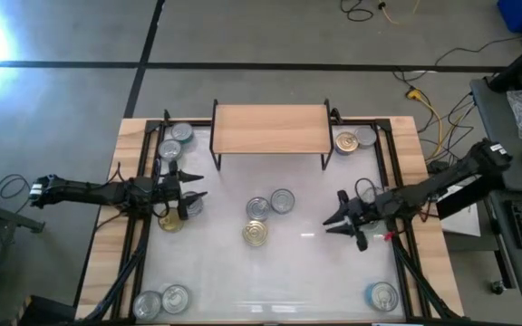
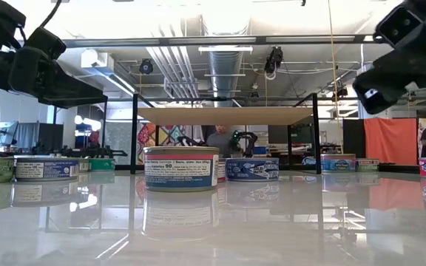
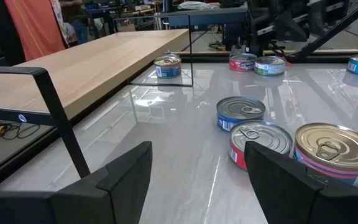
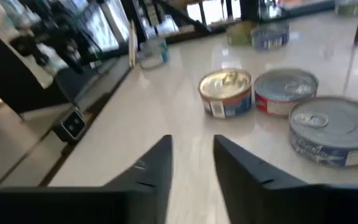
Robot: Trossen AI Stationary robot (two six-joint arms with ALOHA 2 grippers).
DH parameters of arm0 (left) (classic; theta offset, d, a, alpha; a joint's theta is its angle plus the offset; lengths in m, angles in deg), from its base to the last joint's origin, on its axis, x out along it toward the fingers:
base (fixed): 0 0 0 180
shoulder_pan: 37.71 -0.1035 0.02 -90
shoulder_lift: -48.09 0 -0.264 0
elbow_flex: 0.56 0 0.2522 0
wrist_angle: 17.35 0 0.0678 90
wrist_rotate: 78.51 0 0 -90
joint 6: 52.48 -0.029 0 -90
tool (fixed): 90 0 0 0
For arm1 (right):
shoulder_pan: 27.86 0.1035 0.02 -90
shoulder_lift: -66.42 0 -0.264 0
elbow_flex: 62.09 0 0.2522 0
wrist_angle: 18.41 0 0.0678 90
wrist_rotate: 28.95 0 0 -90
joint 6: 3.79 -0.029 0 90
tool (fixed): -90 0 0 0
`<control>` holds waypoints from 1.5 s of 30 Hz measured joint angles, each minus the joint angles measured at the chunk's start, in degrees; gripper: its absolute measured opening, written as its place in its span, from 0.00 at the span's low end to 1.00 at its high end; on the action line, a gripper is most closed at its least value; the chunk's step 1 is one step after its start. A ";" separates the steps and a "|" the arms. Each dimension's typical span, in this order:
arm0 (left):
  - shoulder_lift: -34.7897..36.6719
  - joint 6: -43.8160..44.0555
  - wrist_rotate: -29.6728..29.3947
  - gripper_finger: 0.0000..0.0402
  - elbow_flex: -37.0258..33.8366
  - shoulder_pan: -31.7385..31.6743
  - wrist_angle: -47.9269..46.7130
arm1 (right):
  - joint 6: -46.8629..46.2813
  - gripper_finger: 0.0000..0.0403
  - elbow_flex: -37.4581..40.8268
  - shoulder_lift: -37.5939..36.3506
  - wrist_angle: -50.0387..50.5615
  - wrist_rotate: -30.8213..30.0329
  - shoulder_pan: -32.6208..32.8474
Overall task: Stack canned seafood by type on shelf
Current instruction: Put the right blue tuna can on the shelf
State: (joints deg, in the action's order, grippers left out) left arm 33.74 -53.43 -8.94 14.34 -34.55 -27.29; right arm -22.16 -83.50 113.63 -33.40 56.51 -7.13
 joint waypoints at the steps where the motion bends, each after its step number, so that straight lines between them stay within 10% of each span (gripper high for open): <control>1: 0.02 0.00 -0.02 0.60 0.01 0.02 0.00 | 0.15 0.37 -1.26 1.67 0.18 -0.02 0.00; 17: 0.00 0.00 0.00 0.60 -0.01 0.01 0.00 | 15.35 0.96 -18.73 28.84 2.29 -13.46 -7.55; 29: 0.02 0.00 0.00 0.60 -0.01 0.00 0.00 | 12.15 0.99 -25.35 44.55 2.20 -2.48 -23.21; 45: 0.00 0.00 0.00 0.60 -0.01 0.02 0.00 | 9.77 0.99 -26.15 42.64 6.49 5.64 -18.21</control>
State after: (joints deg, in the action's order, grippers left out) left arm 33.74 -53.43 -8.94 14.32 -34.53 -27.29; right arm -12.40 -109.65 156.27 -26.91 62.16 -25.34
